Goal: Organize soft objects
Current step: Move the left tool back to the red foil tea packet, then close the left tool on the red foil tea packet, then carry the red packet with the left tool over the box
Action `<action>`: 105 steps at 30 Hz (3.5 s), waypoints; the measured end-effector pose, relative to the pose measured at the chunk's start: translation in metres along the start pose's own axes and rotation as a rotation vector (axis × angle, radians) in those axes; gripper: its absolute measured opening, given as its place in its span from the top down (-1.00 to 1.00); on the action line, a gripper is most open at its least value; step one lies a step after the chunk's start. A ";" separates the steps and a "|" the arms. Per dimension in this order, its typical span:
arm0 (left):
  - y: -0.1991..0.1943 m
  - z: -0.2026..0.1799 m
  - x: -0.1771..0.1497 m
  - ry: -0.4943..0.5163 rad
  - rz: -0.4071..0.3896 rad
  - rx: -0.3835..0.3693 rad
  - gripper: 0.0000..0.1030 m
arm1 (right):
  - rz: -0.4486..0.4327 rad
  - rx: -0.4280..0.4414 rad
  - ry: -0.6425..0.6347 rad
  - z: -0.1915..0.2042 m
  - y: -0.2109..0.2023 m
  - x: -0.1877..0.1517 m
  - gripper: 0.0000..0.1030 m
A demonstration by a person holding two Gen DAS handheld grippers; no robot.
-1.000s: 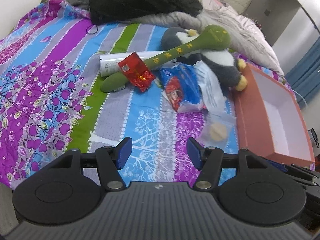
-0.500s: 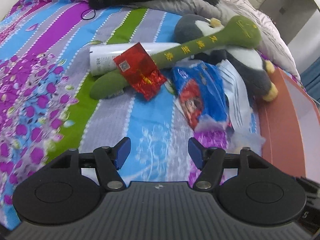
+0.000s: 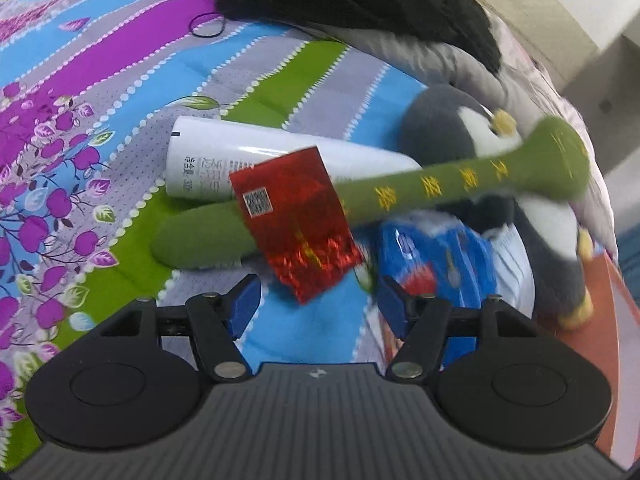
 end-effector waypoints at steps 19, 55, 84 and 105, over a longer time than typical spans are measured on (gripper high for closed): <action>0.023 0.002 0.017 -0.109 -0.011 0.006 -0.28 | -0.019 -0.065 -0.033 -0.002 0.013 0.001 -0.13; -0.103 -0.007 -0.117 0.253 0.030 0.011 -0.27 | -0.160 0.039 -0.073 0.016 -0.092 -0.073 0.14; -0.180 -0.086 -0.167 0.533 -0.008 -0.113 -0.27 | -0.354 0.056 -0.057 -0.008 -0.195 -0.083 0.13; -0.192 -0.245 -0.153 0.746 -0.044 -0.303 -0.28 | -0.528 -0.034 0.066 -0.110 -0.255 -0.034 0.13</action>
Point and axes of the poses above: each gripper's, at about its wrist camera, not at the fingertips, and y roughly the way its jaws point, z to its left, x to its top, the point moved 5 cm from there along y, roughly the way its jaws point, and after that the axes turned 12 degrees about z, right-handed, at the moved point
